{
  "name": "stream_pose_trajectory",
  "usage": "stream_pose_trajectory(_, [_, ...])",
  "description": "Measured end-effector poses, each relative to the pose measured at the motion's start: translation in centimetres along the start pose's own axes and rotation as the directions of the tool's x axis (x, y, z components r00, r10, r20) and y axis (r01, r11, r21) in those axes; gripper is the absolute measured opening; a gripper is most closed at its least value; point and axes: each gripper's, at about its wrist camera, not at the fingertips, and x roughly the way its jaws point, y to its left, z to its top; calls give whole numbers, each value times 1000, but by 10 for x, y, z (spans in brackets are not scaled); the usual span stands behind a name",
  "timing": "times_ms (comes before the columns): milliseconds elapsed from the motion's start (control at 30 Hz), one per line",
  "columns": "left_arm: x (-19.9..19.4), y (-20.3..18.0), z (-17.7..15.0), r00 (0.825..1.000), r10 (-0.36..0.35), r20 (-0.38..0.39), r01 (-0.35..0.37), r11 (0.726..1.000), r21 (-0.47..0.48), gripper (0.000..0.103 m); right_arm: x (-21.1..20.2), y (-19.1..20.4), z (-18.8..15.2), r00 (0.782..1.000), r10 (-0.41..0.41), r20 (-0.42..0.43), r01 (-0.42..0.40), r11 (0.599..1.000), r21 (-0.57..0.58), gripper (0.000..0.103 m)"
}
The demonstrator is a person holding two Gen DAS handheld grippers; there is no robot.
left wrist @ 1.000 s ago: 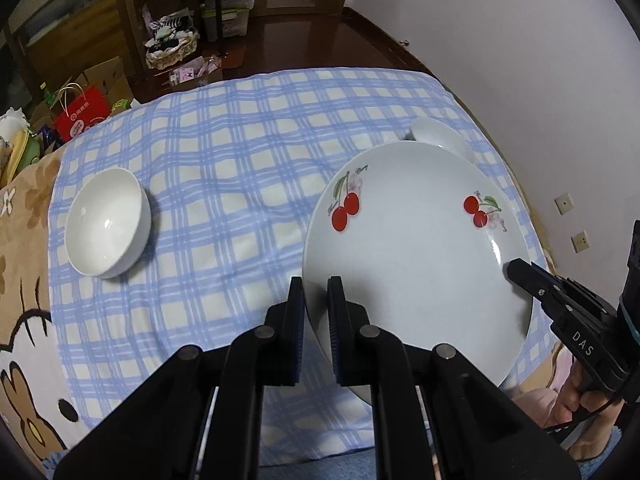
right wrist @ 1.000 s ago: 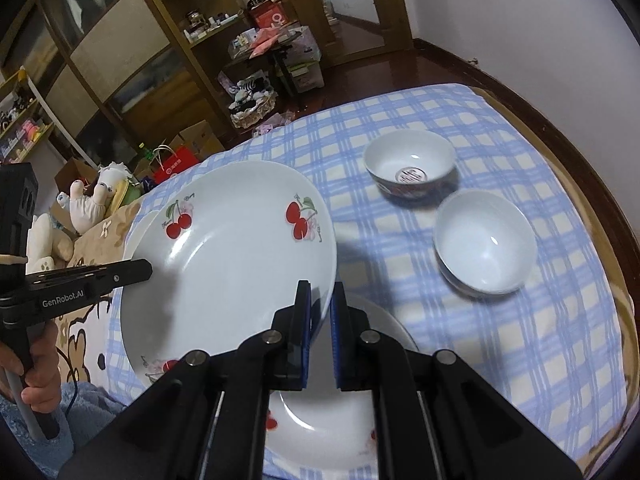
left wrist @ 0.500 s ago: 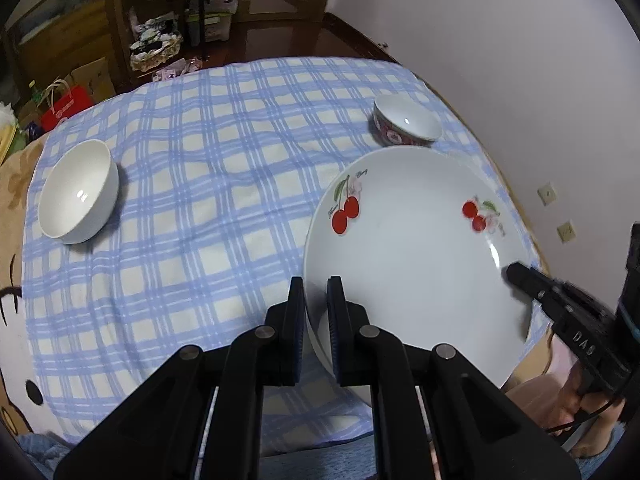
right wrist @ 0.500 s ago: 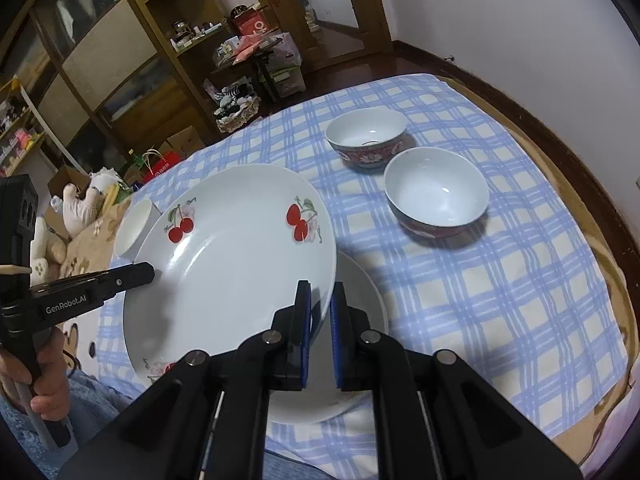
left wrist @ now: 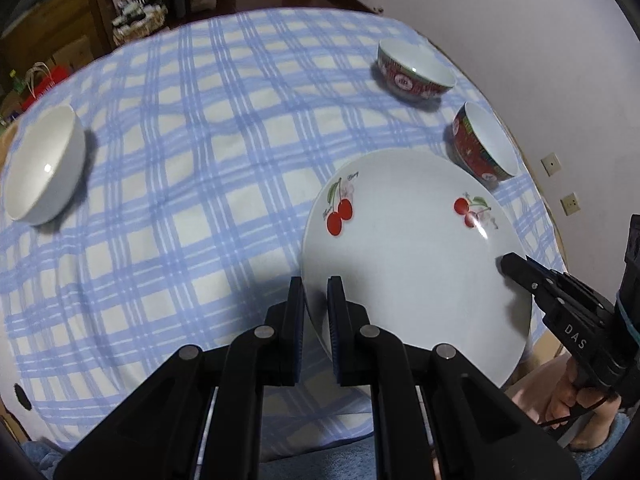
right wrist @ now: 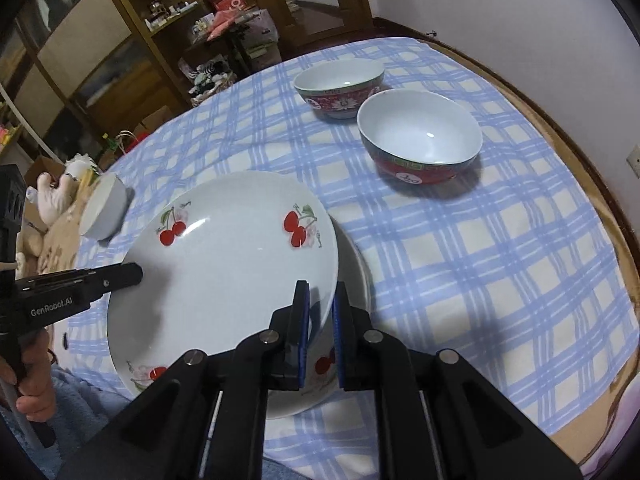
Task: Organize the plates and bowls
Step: 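Lower the right tool's plate onto the cherry plate stack while the left tool holds its plate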
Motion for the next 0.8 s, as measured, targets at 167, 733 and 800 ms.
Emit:
stream_pose_trajectory(167, [7, 4, 2, 1000, -3, -14, 3, 1000, -15, 11, 9, 1, -1, 1000, -7, -28, 7, 1000, 3, 12])
stream_pose_trajectory(733, [35, -3, 1, 997, -1, -82, 2, 1000, 9, 11, 20, -14, 2, 997, -5, -72, 11, 996, 86, 12])
stream_pose_trajectory(800, [37, -1, 1, 996, -6, -90, 6, 1000, -4, 11, 22, -14, 2, 997, -4, -78, 11, 996, 89, 12])
